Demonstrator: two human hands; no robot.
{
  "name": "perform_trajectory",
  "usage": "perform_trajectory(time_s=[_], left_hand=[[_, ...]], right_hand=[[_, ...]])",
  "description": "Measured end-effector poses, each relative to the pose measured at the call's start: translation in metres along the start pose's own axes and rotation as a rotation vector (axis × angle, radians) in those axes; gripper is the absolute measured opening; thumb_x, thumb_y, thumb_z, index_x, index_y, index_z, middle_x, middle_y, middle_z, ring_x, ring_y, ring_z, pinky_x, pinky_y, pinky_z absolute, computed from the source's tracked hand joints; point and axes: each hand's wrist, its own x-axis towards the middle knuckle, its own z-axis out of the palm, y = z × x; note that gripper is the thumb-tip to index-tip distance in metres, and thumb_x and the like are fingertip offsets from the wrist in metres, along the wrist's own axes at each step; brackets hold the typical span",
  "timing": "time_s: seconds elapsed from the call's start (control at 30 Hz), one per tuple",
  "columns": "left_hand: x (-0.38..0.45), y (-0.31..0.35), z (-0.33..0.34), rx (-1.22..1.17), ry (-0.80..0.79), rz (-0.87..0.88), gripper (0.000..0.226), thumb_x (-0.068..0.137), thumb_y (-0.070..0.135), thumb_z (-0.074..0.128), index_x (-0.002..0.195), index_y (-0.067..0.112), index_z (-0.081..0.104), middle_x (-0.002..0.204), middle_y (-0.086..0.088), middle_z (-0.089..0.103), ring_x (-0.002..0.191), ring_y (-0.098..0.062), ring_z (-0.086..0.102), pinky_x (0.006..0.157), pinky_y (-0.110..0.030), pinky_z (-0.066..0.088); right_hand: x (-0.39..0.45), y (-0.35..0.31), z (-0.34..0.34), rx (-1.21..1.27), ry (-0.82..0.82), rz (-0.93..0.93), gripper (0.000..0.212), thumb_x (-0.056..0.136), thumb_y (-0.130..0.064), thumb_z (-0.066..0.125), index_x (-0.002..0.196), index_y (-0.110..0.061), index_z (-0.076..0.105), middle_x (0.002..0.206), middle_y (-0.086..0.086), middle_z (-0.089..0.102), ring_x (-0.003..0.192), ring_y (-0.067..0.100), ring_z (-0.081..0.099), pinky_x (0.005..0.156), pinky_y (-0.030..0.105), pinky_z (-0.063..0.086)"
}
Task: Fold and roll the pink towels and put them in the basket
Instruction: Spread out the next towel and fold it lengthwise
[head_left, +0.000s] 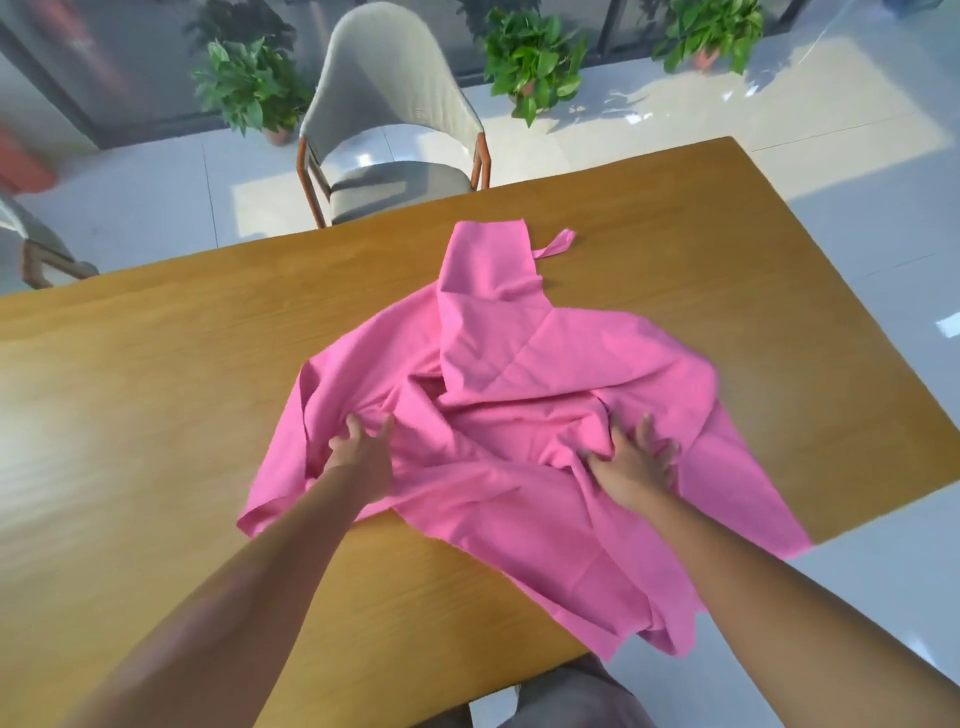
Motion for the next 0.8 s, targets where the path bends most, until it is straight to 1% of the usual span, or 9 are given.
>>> perform_trajectory(time_s=[0.17, 0.3, 0.37, 0.43, 0.5, 0.57, 0.67, 0.73, 0.8], left_hand=[[-0.022, 0.012, 0.027, 0.074, -0.095, -0.121, 0.079, 0.102, 0.009, 0.043, 0.157, -0.001, -0.013, 0.155, -0.046, 0.006, 0.140, -0.051, 0.037, 0.113, -0.046, 0.041], [-0.046, 0.038, 0.054, 0.112, -0.139, -0.126, 0.064, 0.103, 0.013, 0.041, 0.155, -0.010, 0.011, 0.159, -0.038, 0.010, 0.137, -0.053, 0.038, 0.110, -0.051, 0.040], [-0.055, 0.047, 0.062, 0.057, -0.156, -0.114, 0.063, 0.102, 0.011, 0.041, 0.153, -0.014, 0.014, 0.153, -0.036, 0.031, 0.128, -0.047, 0.052, 0.104, -0.046, 0.045], [-0.058, 0.048, 0.060, -0.032, -0.114, -0.113, 0.051, 0.098, 0.012, 0.045, 0.145, -0.007, 0.037, 0.132, -0.020, 0.060, 0.115, -0.035, 0.064, 0.091, -0.038, 0.051], [-0.054, 0.043, 0.044, -0.050, -0.012, -0.109, 0.033, 0.099, 0.016, 0.045, 0.128, 0.006, 0.057, 0.118, -0.012, 0.066, 0.105, -0.030, 0.067, 0.080, -0.036, 0.052], [-0.041, 0.035, 0.018, -0.051, 0.154, -0.102, 0.027, 0.099, 0.015, 0.039, 0.116, 0.010, 0.060, 0.110, -0.011, 0.067, 0.096, -0.031, 0.069, 0.076, -0.035, 0.055], [-0.007, 0.023, -0.031, -0.042, 0.394, 0.005, 0.018, 0.094, 0.004, 0.037, 0.087, 0.010, 0.052, 0.088, -0.014, 0.068, 0.076, -0.032, 0.069, 0.067, -0.043, 0.059], [0.027, 0.021, -0.063, -0.093, 0.508, 0.088, 0.021, 0.091, -0.003, 0.036, 0.086, 0.006, 0.054, 0.084, -0.014, 0.064, 0.072, -0.034, 0.067, 0.063, -0.044, 0.056], [0.062, 0.028, -0.092, -0.148, 0.569, 0.184, 0.031, 0.092, -0.009, 0.035, 0.100, 0.003, 0.063, 0.095, -0.016, 0.066, 0.080, -0.034, 0.067, 0.066, -0.045, 0.056]], right_hand=[[0.043, -0.016, -0.028, -0.075, 0.011, -0.089, 0.090, 0.081, -0.085, 0.038, 0.154, -0.051, -0.003, 0.165, -0.006, -0.021, 0.146, 0.055, -0.013, 0.114, 0.073, 0.010], [0.084, -0.033, -0.057, -0.200, -0.007, -0.276, 0.087, 0.082, -0.083, 0.038, 0.153, -0.051, -0.001, 0.164, -0.006, -0.023, 0.147, 0.052, -0.015, 0.111, 0.076, 0.008], [0.105, -0.048, -0.072, -0.249, -0.012, -0.392, 0.087, 0.083, -0.081, 0.036, 0.153, -0.050, -0.007, 0.163, -0.005, -0.026, 0.149, 0.046, -0.016, 0.112, 0.075, 0.007], [0.123, -0.062, -0.085, -0.264, -0.015, -0.470, 0.085, 0.084, -0.082, 0.034, 0.152, -0.053, -0.007, 0.164, -0.008, -0.025, 0.150, 0.042, -0.017, 0.114, 0.072, 0.006], [0.132, -0.074, -0.094, -0.267, -0.046, -0.535, 0.081, 0.088, -0.078, 0.035, 0.156, -0.048, 0.002, 0.166, -0.009, -0.015, 0.153, 0.034, -0.012, 0.118, 0.067, 0.006], [0.129, -0.076, -0.095, -0.151, -0.005, -0.615, 0.072, 0.094, -0.064, 0.045, 0.157, -0.035, 0.024, 0.168, -0.002, 0.007, 0.154, 0.026, 0.006, 0.121, 0.056, 0.015], [0.113, -0.060, -0.088, 0.124, 0.277, -0.641, 0.049, 0.097, -0.031, 0.058, 0.143, -0.015, 0.050, 0.152, 0.009, 0.044, 0.142, 0.028, 0.037, 0.111, 0.043, 0.036], [0.097, -0.032, -0.082, 0.190, 0.433, -0.533, 0.044, 0.094, -0.016, 0.059, 0.137, -0.008, 0.054, 0.143, 0.014, 0.052, 0.136, 0.032, 0.042, 0.107, 0.045, 0.041], [0.085, 0.002, -0.077, 0.186, 0.507, -0.385, 0.046, 0.091, -0.008, 0.060, 0.137, -0.006, 0.053, 0.143, 0.016, 0.049, 0.136, 0.035, 0.040, 0.105, 0.047, 0.042]])
